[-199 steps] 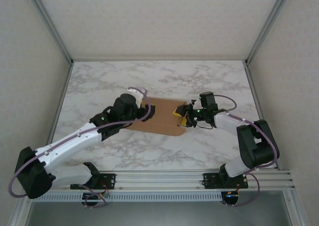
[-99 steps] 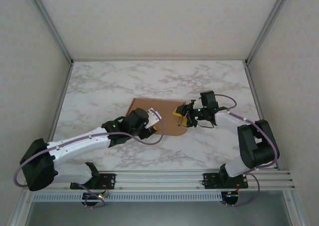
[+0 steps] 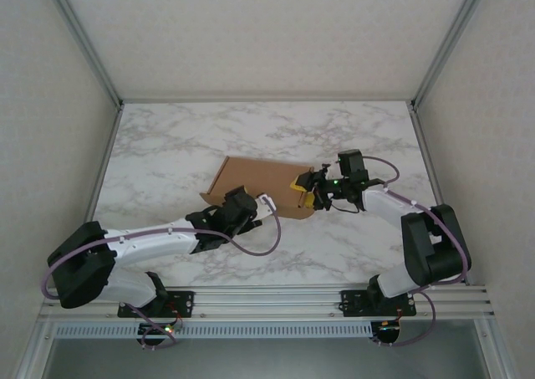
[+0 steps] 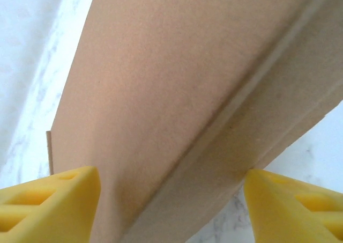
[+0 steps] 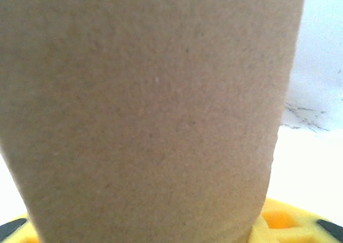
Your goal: Fold the paper box
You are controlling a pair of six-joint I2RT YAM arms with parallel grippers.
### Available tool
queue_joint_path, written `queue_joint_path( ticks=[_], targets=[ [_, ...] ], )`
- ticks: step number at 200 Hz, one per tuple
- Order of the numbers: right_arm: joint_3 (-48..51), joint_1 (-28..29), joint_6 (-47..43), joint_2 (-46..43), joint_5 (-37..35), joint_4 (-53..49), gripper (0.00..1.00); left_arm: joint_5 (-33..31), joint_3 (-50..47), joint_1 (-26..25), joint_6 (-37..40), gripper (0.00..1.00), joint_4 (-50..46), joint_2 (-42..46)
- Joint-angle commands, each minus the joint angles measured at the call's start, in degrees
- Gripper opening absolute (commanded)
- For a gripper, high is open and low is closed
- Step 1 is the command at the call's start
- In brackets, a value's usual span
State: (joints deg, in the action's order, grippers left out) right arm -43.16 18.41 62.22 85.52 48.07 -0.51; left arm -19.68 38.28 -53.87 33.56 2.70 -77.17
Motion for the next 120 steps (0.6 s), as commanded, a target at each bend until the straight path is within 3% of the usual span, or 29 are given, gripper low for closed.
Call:
queue_joint_path(
  ticks=[1, 57, 94, 120],
  targets=[
    [0.3, 0.1, 1.5, -2.1, 5.5, 2.0, 0.34, -2.7, -3.2, -1.1, 7.2, 0.71, 8.2, 1.0],
    [0.5, 0.1, 3.6, -2.7, 7.2, 4.3, 0.34, -9.4, -9.7, -2.5, 18.6, 0.72, 23.5, 0.1],
    [0.6, 0.1, 4.6, -3.3, 7.9, 4.9, 0.35, -11.0, -11.2, -3.6, 22.4, 0.77, 26.7, 0.4],
    [0.7, 0.1, 5.0, -3.6, 8.3, 4.9, 0.37, -15.5, -12.7, -4.5, 25.9, 0.78, 32.6, -0.5]
  ],
)
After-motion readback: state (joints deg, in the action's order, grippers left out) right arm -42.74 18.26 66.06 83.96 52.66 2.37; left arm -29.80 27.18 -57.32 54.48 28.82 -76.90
